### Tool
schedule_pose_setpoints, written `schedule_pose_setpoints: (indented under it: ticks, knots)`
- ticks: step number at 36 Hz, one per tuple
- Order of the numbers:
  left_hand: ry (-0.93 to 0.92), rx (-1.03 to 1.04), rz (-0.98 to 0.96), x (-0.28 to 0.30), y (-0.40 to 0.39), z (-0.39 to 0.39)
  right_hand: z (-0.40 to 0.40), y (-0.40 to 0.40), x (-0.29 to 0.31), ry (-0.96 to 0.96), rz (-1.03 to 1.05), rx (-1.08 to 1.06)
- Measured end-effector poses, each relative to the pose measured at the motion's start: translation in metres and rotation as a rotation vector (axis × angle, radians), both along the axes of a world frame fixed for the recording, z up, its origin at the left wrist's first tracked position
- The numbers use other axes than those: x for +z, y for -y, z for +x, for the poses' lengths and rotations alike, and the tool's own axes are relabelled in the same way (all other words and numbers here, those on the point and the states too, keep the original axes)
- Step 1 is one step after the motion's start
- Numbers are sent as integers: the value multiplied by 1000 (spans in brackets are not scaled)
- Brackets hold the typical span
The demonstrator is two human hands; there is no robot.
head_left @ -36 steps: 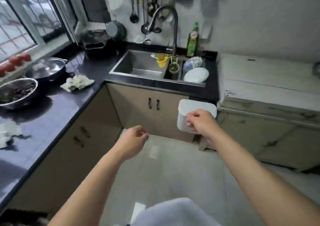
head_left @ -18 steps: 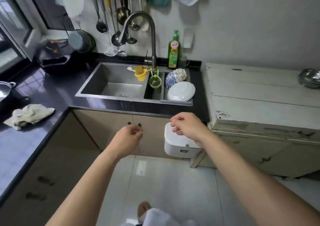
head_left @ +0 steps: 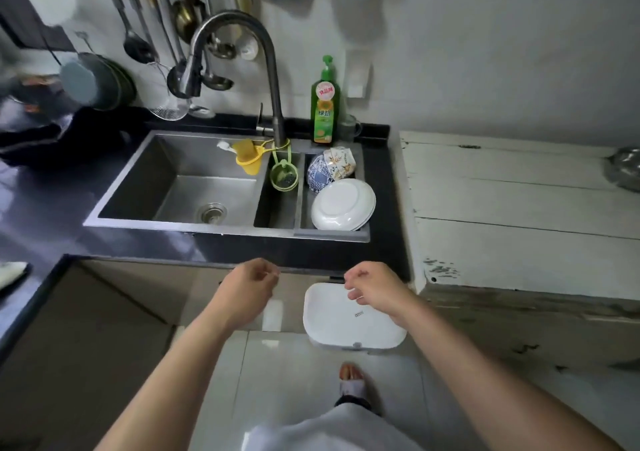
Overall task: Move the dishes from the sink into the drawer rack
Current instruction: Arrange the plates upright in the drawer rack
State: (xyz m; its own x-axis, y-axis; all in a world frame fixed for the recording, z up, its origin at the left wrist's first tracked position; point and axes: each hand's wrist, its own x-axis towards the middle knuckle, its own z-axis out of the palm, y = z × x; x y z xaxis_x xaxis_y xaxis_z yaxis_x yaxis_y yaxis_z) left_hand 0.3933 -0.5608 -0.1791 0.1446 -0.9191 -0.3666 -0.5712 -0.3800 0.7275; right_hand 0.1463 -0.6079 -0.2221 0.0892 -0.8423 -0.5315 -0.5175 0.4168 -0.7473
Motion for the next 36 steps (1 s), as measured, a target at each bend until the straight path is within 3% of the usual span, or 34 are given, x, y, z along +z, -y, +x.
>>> schedule_pose_setpoints:
  ticks: [3, 8, 12, 16, 22, 36]
  knots:
    - [-9, 49, 16, 0, 17, -13, -10, 24, -19, -63, 20, 95]
    - [2, 176, 27, 3, 48, -39, -21, 88, -44, -260, -2, 473]
    - [44, 235, 64, 2, 54, -54, -31, 143, -51, -448, -243, 752]
    - [68, 296, 113, -2, 50, -61, -45, 223, -48, -758, -687, 1077]
    - [99, 396, 186, -6, 41, -66, -54, 290, -52, -1103, -780, 1396]
    - [131, 445, 175, -6, 53, -81, -63, 311, -60, -978, -953, 1565]
